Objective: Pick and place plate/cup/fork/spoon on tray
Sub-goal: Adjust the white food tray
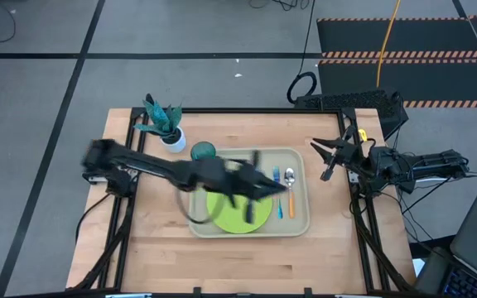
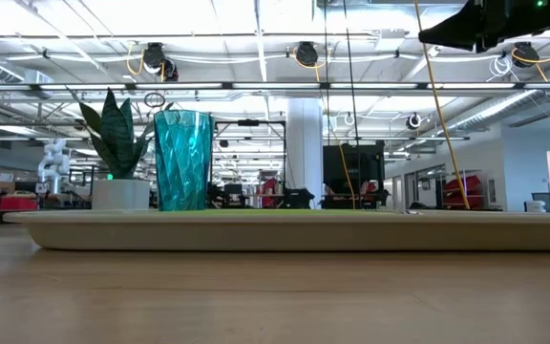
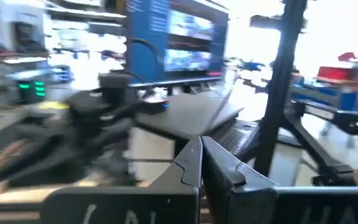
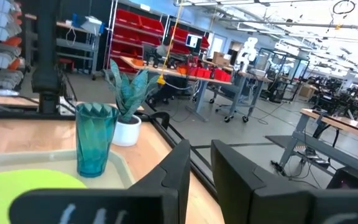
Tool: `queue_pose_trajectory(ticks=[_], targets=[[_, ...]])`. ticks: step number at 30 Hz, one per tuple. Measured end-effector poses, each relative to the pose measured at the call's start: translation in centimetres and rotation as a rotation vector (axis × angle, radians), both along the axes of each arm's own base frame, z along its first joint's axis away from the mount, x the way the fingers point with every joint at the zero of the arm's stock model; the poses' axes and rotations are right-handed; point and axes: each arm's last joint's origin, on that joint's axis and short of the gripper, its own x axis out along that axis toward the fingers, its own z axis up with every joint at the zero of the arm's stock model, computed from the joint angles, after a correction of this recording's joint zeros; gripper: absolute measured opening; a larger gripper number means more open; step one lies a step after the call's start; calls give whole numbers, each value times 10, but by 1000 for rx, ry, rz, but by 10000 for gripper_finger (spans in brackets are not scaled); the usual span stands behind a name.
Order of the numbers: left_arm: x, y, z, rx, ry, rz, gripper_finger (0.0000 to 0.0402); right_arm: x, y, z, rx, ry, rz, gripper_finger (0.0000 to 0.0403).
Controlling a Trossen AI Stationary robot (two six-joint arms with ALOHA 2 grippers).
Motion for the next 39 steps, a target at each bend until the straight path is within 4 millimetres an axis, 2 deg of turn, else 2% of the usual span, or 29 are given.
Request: queue_pose_trajectory(ticks=[5,10,13,15,19,21,24,28,32,35,39], targets=[[-84,15,-8,20,1,169,4,-1,-2,-1,-12,19,-77,57],[-167,24,-30,-4,2,308,4,-1,-3,-1,-16,16,-101,57],[-202,35,-48,-46,-5,327,4,-1,-1,1,-5,-7,-45,57],[-220,40,-61,-62,-6,325,4,1,2,2,3,-20,95,57],[-241,49,-87,-97,7,310,5,4,13,1,42,-28,489,57],[-246,52,-99,-89,21,291,5,3,16,0,68,-15,562,57],[-254,55,-112,-75,38,289,5,-4,14,-6,143,22,524,57],[-268,60,-124,-57,37,292,5,-27,10,-18,286,90,480,57],[-279,62,-132,-61,30,265,5,-53,7,-17,355,-20,491,57],[-284,63,-136,-60,75,263,5,-58,6,-10,338,-49,483,57],[-285,63,-141,-67,127,263,5,-46,5,-15,351,-25,410,57]])
